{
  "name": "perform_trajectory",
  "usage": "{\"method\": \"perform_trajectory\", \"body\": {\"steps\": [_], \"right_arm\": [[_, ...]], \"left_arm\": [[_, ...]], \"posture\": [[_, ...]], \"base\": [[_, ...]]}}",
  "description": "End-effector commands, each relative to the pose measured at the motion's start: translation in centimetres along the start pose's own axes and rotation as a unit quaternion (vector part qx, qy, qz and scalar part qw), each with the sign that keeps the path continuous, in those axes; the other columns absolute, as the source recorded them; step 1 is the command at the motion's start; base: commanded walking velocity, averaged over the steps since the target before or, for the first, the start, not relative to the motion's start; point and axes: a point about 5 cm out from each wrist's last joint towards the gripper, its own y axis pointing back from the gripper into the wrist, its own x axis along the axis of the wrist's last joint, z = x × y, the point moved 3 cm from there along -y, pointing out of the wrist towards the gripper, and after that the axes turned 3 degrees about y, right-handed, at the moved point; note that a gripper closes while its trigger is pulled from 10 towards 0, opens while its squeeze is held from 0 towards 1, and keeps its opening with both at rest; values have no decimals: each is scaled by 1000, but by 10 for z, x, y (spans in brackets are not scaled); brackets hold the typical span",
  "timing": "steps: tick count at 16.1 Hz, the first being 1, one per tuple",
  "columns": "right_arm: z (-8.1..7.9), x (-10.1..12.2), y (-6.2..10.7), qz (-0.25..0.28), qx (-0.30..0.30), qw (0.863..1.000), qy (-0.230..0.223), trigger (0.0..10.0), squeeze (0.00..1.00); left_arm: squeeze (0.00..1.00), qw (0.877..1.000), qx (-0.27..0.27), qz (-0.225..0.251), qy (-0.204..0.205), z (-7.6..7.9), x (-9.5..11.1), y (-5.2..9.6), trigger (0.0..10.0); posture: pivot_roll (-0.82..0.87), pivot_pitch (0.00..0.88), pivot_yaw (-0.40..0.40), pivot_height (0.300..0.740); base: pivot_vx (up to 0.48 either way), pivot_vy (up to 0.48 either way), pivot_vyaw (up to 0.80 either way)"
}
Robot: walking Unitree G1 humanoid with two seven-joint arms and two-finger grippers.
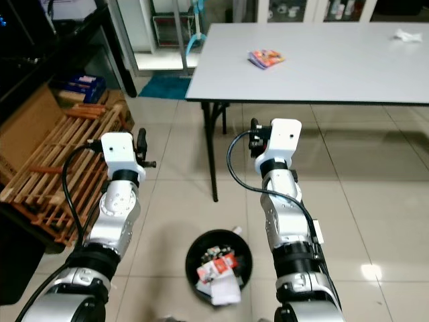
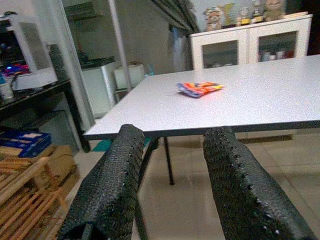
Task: Picking trash to rubbish bin
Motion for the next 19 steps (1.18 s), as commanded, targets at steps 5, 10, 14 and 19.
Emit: {"method": "perform_trajectory", "body": {"steps": [5,10,14,19], "right_arm": [[-3,3,-1,9,3,1000,-4,10000,0],[-3,4,-2,9,5,1000,-2,10000,0],[-4,5,-3,9,6,1000,-1,10000,0],[-4,6,-3,10,7,1000,-1,10000,0]], "left_arm": [[0,1000,-8,-14,-8,2,-5,2,10000],[0,1000,-10,-15,-7,3,-4,2,10000],[0,1000,-7,-15,-7,2,-4,1,10000],[0,1000,-8,-15,-8,1,-3,1,10000]], "posture": [[-20,0,90,740],[-15,0,82,740],[-9,0,79,740],[-7,0,81,740]], "base": [[0,-480,0],[0,-480,0],[0,-480,0],[0,-480,0]]}}
